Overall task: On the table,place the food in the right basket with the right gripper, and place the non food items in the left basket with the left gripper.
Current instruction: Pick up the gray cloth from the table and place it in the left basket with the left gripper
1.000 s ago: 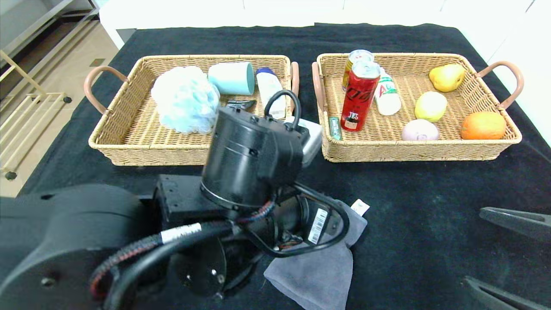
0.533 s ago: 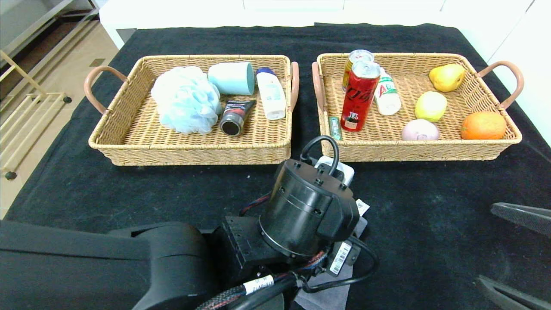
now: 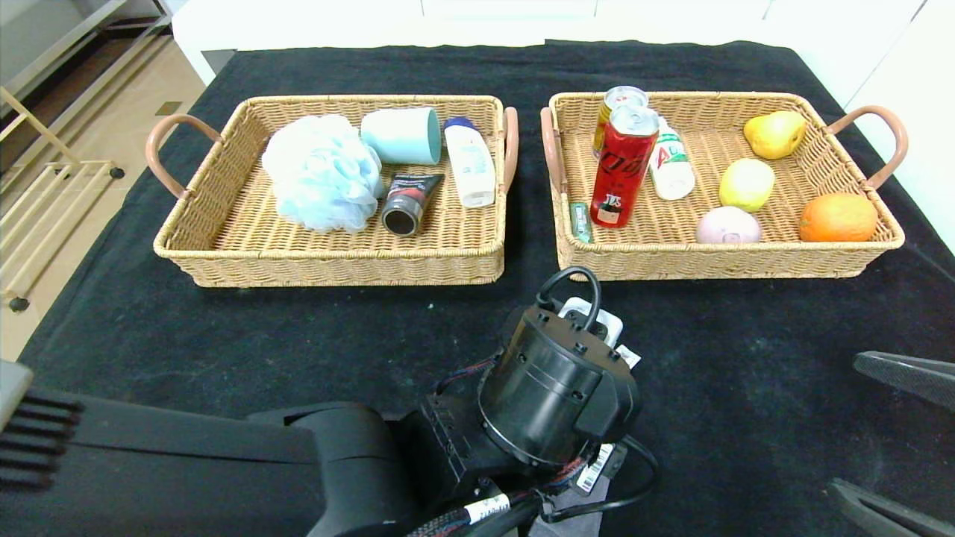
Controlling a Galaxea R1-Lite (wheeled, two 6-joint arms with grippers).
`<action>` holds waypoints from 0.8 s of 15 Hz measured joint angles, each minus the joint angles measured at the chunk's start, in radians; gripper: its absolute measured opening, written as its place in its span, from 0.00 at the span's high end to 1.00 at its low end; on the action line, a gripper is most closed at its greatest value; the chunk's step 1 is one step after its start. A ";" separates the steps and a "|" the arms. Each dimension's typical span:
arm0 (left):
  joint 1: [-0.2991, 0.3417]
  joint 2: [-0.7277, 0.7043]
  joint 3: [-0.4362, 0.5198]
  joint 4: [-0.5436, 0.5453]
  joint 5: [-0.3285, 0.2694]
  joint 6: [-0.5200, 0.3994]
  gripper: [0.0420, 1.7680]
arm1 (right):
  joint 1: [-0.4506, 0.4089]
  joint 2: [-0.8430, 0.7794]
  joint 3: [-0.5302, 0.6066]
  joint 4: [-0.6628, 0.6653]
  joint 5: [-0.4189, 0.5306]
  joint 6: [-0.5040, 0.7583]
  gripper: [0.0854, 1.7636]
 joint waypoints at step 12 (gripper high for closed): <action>0.000 0.021 0.024 -0.001 -0.005 -0.033 0.49 | 0.004 0.006 0.007 0.002 0.001 -0.001 0.03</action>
